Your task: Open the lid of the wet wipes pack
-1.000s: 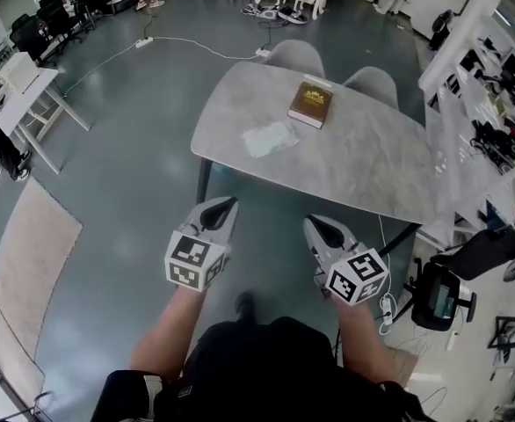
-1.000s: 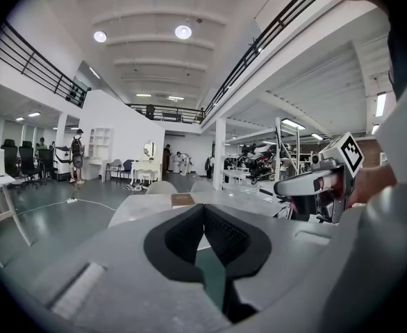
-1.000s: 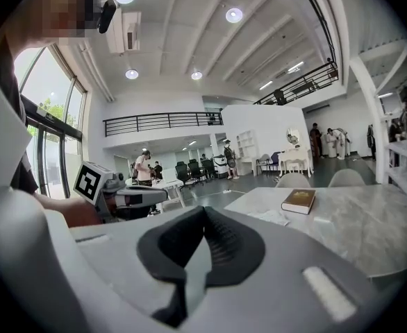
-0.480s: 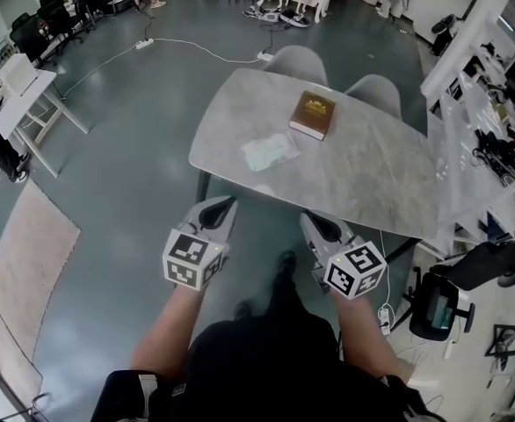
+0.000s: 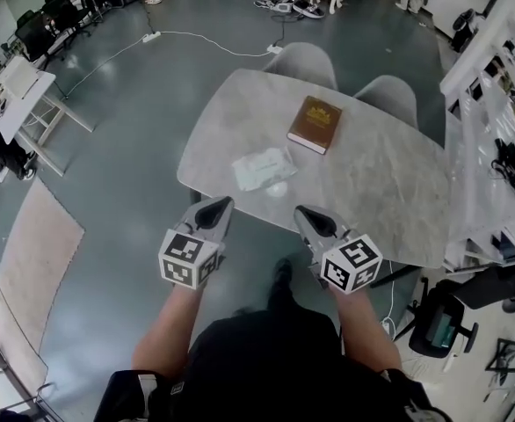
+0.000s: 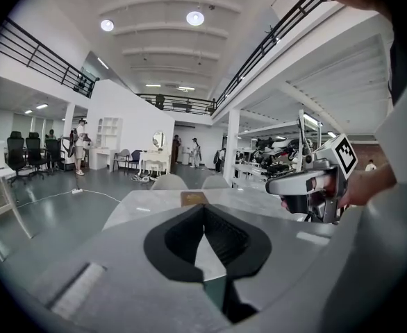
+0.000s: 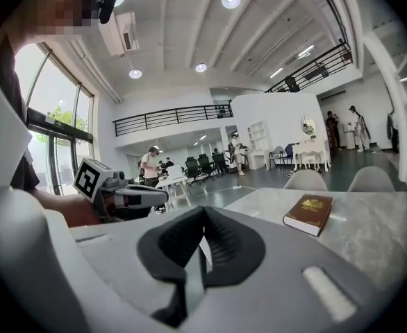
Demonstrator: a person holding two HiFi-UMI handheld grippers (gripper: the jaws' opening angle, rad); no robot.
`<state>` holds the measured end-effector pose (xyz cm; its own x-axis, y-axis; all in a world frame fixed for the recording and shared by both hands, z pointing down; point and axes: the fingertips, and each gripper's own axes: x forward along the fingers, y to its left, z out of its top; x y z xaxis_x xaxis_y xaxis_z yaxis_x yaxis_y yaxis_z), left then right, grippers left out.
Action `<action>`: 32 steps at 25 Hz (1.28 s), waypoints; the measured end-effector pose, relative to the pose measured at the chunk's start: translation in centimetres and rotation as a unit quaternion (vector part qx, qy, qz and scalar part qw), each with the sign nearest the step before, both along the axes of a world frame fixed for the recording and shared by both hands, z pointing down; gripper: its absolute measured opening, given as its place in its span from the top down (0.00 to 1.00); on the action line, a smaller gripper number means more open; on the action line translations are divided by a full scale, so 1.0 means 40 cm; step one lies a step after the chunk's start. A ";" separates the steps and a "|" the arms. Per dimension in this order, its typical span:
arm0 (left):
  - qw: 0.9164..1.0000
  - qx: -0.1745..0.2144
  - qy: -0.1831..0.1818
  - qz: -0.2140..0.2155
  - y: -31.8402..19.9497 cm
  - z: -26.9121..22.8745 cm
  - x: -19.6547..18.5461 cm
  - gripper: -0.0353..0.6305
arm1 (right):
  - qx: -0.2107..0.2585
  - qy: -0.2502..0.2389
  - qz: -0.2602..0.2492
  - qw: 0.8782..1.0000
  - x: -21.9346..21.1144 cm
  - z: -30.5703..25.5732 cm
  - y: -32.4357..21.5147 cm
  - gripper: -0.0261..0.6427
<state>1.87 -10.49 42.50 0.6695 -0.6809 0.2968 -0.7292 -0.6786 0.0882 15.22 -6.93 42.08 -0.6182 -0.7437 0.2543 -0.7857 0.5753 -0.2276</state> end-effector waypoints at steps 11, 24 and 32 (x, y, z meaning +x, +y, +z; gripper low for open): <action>0.998 -0.027 -0.012 -0.059 -0.241 0.031 0.181 0.93 | -0.034 0.004 -0.076 0.997 0.170 0.091 -0.257 0.96; 0.996 -0.043 0.033 -0.068 -0.291 0.057 0.055 0.93 | -0.049 0.097 -0.121 0.987 0.004 0.131 -0.324 0.96; 0.996 -0.058 0.040 -0.049 -0.302 0.137 -0.039 0.93 | -0.050 0.161 -0.138 0.976 -0.116 0.212 -0.340 0.96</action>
<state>0.30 -22.56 47.99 0.6266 -0.7079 0.3259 -0.7786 -0.5866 0.2230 10.58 -20.54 50.57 -0.6671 -0.5215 0.5319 -0.6439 0.7628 -0.0597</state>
